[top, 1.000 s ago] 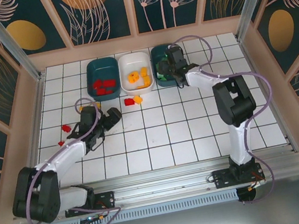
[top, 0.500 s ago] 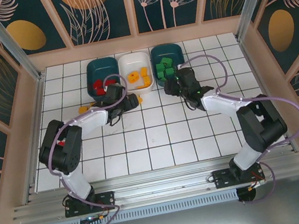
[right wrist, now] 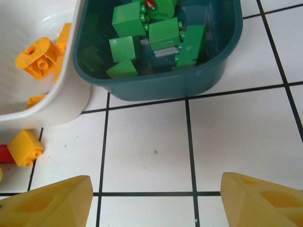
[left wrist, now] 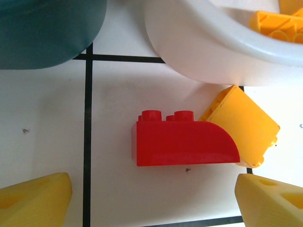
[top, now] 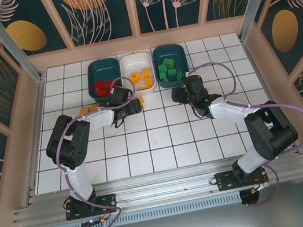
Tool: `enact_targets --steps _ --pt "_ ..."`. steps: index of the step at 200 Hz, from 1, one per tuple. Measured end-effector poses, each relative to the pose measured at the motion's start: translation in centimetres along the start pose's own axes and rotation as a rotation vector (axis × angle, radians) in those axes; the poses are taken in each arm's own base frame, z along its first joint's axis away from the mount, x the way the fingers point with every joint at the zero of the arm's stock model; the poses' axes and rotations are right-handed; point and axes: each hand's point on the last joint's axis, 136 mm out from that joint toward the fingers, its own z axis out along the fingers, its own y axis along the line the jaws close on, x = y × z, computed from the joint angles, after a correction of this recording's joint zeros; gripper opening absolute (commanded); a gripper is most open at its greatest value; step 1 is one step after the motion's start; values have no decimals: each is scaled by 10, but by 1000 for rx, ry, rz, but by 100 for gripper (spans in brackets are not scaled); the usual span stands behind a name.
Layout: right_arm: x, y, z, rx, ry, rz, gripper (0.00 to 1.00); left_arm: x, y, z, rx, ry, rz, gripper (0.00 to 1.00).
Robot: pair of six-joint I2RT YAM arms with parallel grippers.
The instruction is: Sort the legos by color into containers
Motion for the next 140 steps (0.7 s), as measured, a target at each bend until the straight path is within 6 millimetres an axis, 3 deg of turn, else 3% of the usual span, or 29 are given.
enact_targets --steps 60,140 --pt "4 -1 1 -4 6 -1 72 -15 -10 15 9 -24 9 80" --pt "10 -2 1 -11 16 -3 71 -25 -12 17 2 -47 37 57"
